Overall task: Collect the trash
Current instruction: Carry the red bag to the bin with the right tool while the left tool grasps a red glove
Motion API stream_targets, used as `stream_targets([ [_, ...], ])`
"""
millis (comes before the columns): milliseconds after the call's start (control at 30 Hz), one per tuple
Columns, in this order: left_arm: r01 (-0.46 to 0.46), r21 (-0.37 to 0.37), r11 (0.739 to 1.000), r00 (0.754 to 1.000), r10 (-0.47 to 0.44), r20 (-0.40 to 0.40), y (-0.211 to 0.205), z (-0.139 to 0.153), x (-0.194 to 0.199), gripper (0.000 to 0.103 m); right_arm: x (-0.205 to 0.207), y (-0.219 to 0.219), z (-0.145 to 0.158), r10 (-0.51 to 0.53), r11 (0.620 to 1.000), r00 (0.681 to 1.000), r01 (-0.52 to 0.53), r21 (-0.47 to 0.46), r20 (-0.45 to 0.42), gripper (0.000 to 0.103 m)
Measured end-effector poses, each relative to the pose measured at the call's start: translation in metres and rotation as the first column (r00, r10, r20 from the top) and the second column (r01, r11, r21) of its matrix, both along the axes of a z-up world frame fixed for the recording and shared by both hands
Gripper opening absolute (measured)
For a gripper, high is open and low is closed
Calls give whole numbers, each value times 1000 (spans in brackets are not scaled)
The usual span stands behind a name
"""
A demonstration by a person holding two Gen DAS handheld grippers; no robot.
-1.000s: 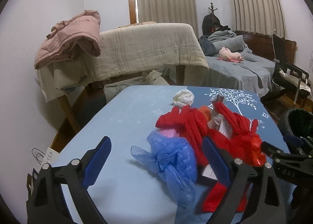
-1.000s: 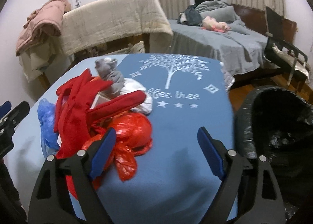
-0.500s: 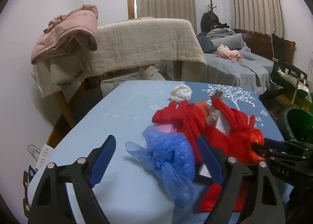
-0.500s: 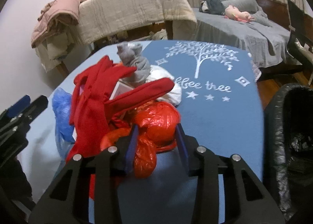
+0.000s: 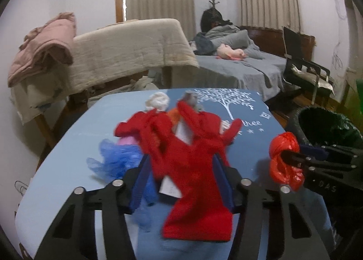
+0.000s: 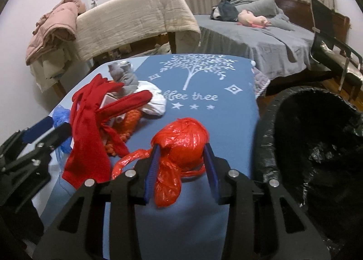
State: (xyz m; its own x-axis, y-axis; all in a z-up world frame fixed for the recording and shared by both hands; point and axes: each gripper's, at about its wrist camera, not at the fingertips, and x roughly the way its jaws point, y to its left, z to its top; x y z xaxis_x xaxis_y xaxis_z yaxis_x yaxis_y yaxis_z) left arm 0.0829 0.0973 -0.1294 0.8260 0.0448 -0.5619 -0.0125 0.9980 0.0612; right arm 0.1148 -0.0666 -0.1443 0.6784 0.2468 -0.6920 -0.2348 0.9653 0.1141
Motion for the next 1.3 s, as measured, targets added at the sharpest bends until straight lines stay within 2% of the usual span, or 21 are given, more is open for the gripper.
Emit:
stream_targets([
  [67,16,2,1000,1000,-16,-9,-5,-4,5,37,-1,-5,0,-7,1000,1000,7,2,0,38],
  [133,20,17,1000,1000,-19,-24,-13,-11,9,32,-1,-9,0,-10,1000,1000,10,5,-3,39],
  [267,29,40,999,999,-27,-37,-22,-21,11,11,-3,-10,-1,-12,1000,1000,12,5,-6,39],
  [333,37,51,998,999,-35,-30,-25,-20,9,4,-4,-10,-1,-14,1000,1000,14,8,-11,39],
  [533,44,32,999,999,-44,17,-24,-3,-1,3,-7,-12,6,-12,1000,1000,12,20,11,39],
  [800,99,-36,994,992,-96,77,-35,36,-12,3,-17,-26,38,-42,998,996,38,44,82,39],
  [1067,181,-87,980,980,-173,94,-64,54,-6,3,-33,-75,64,-131,991,982,126,40,137,39],
  [1300,291,-114,950,955,-281,98,-117,63,9,3,-48,-135,73,-252,968,954,251,27,162,39],
])
